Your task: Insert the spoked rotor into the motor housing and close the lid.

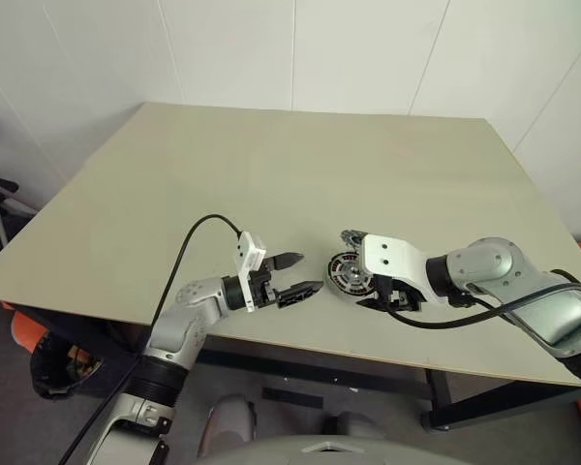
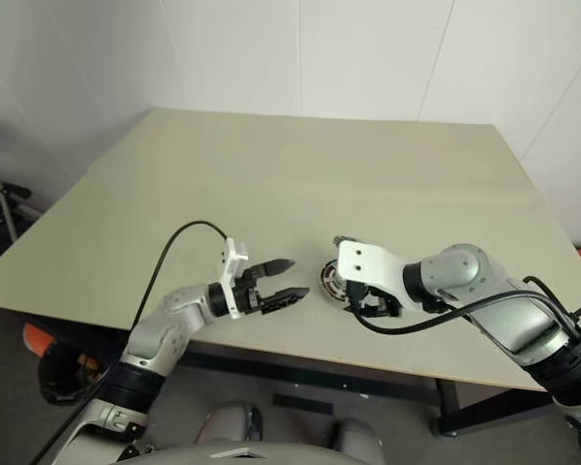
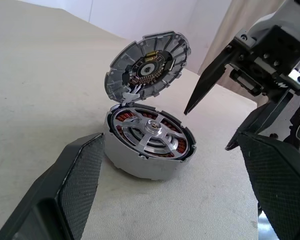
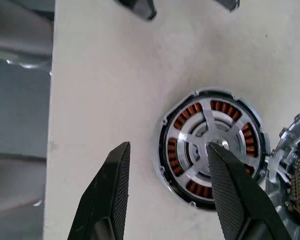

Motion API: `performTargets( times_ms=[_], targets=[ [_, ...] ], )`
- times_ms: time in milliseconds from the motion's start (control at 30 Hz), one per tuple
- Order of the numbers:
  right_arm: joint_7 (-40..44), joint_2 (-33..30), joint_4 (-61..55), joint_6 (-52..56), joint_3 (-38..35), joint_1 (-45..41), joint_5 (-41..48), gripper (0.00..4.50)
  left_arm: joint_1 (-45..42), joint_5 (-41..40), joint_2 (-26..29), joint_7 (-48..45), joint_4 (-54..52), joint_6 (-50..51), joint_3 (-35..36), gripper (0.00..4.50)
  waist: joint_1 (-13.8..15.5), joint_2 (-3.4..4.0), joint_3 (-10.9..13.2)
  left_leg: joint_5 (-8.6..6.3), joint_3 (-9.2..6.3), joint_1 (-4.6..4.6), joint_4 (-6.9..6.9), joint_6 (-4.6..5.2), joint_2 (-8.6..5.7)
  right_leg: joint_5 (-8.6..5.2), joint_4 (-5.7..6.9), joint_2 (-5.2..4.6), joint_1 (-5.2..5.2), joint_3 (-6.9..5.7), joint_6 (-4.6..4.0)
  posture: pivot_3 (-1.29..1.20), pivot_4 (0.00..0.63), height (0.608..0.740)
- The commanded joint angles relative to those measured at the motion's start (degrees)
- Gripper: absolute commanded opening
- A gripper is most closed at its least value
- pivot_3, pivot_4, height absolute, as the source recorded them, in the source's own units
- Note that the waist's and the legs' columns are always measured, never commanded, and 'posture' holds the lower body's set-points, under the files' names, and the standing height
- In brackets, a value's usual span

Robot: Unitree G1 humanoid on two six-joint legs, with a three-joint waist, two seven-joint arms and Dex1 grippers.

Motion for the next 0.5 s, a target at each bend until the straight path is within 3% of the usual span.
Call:
performTargets(
  times_ms=[33,500],
  targets=[
    [1.9,0.8,2.5,-5.0,-0.1,-0.6,-4.4,2.7,-0.7,-0.7,0.0,-0.4,-1.0,-0.7,0.6,4.5,-0.2,0.0,0.0,0.0,0.0,0.0,0.0,0.01,0.0,0.01,0.01,0.0,0.0,0.0,-0.02,0.0,0.0,0.74],
    [5.2,8.8,9.0,-10.8,1.4,-1.6,-14.1,2.7,-0.6,-1.0,0.0,0.3,-2.3,0.6,0.7,4.5,-1.2,0.0,0.0,-0.07,0.01,0.0,0.14,0.14,0.02,0.06,0.08,0.0,0.02,0.0,-0.12,0.0,0.0,0.74]
  ],
)
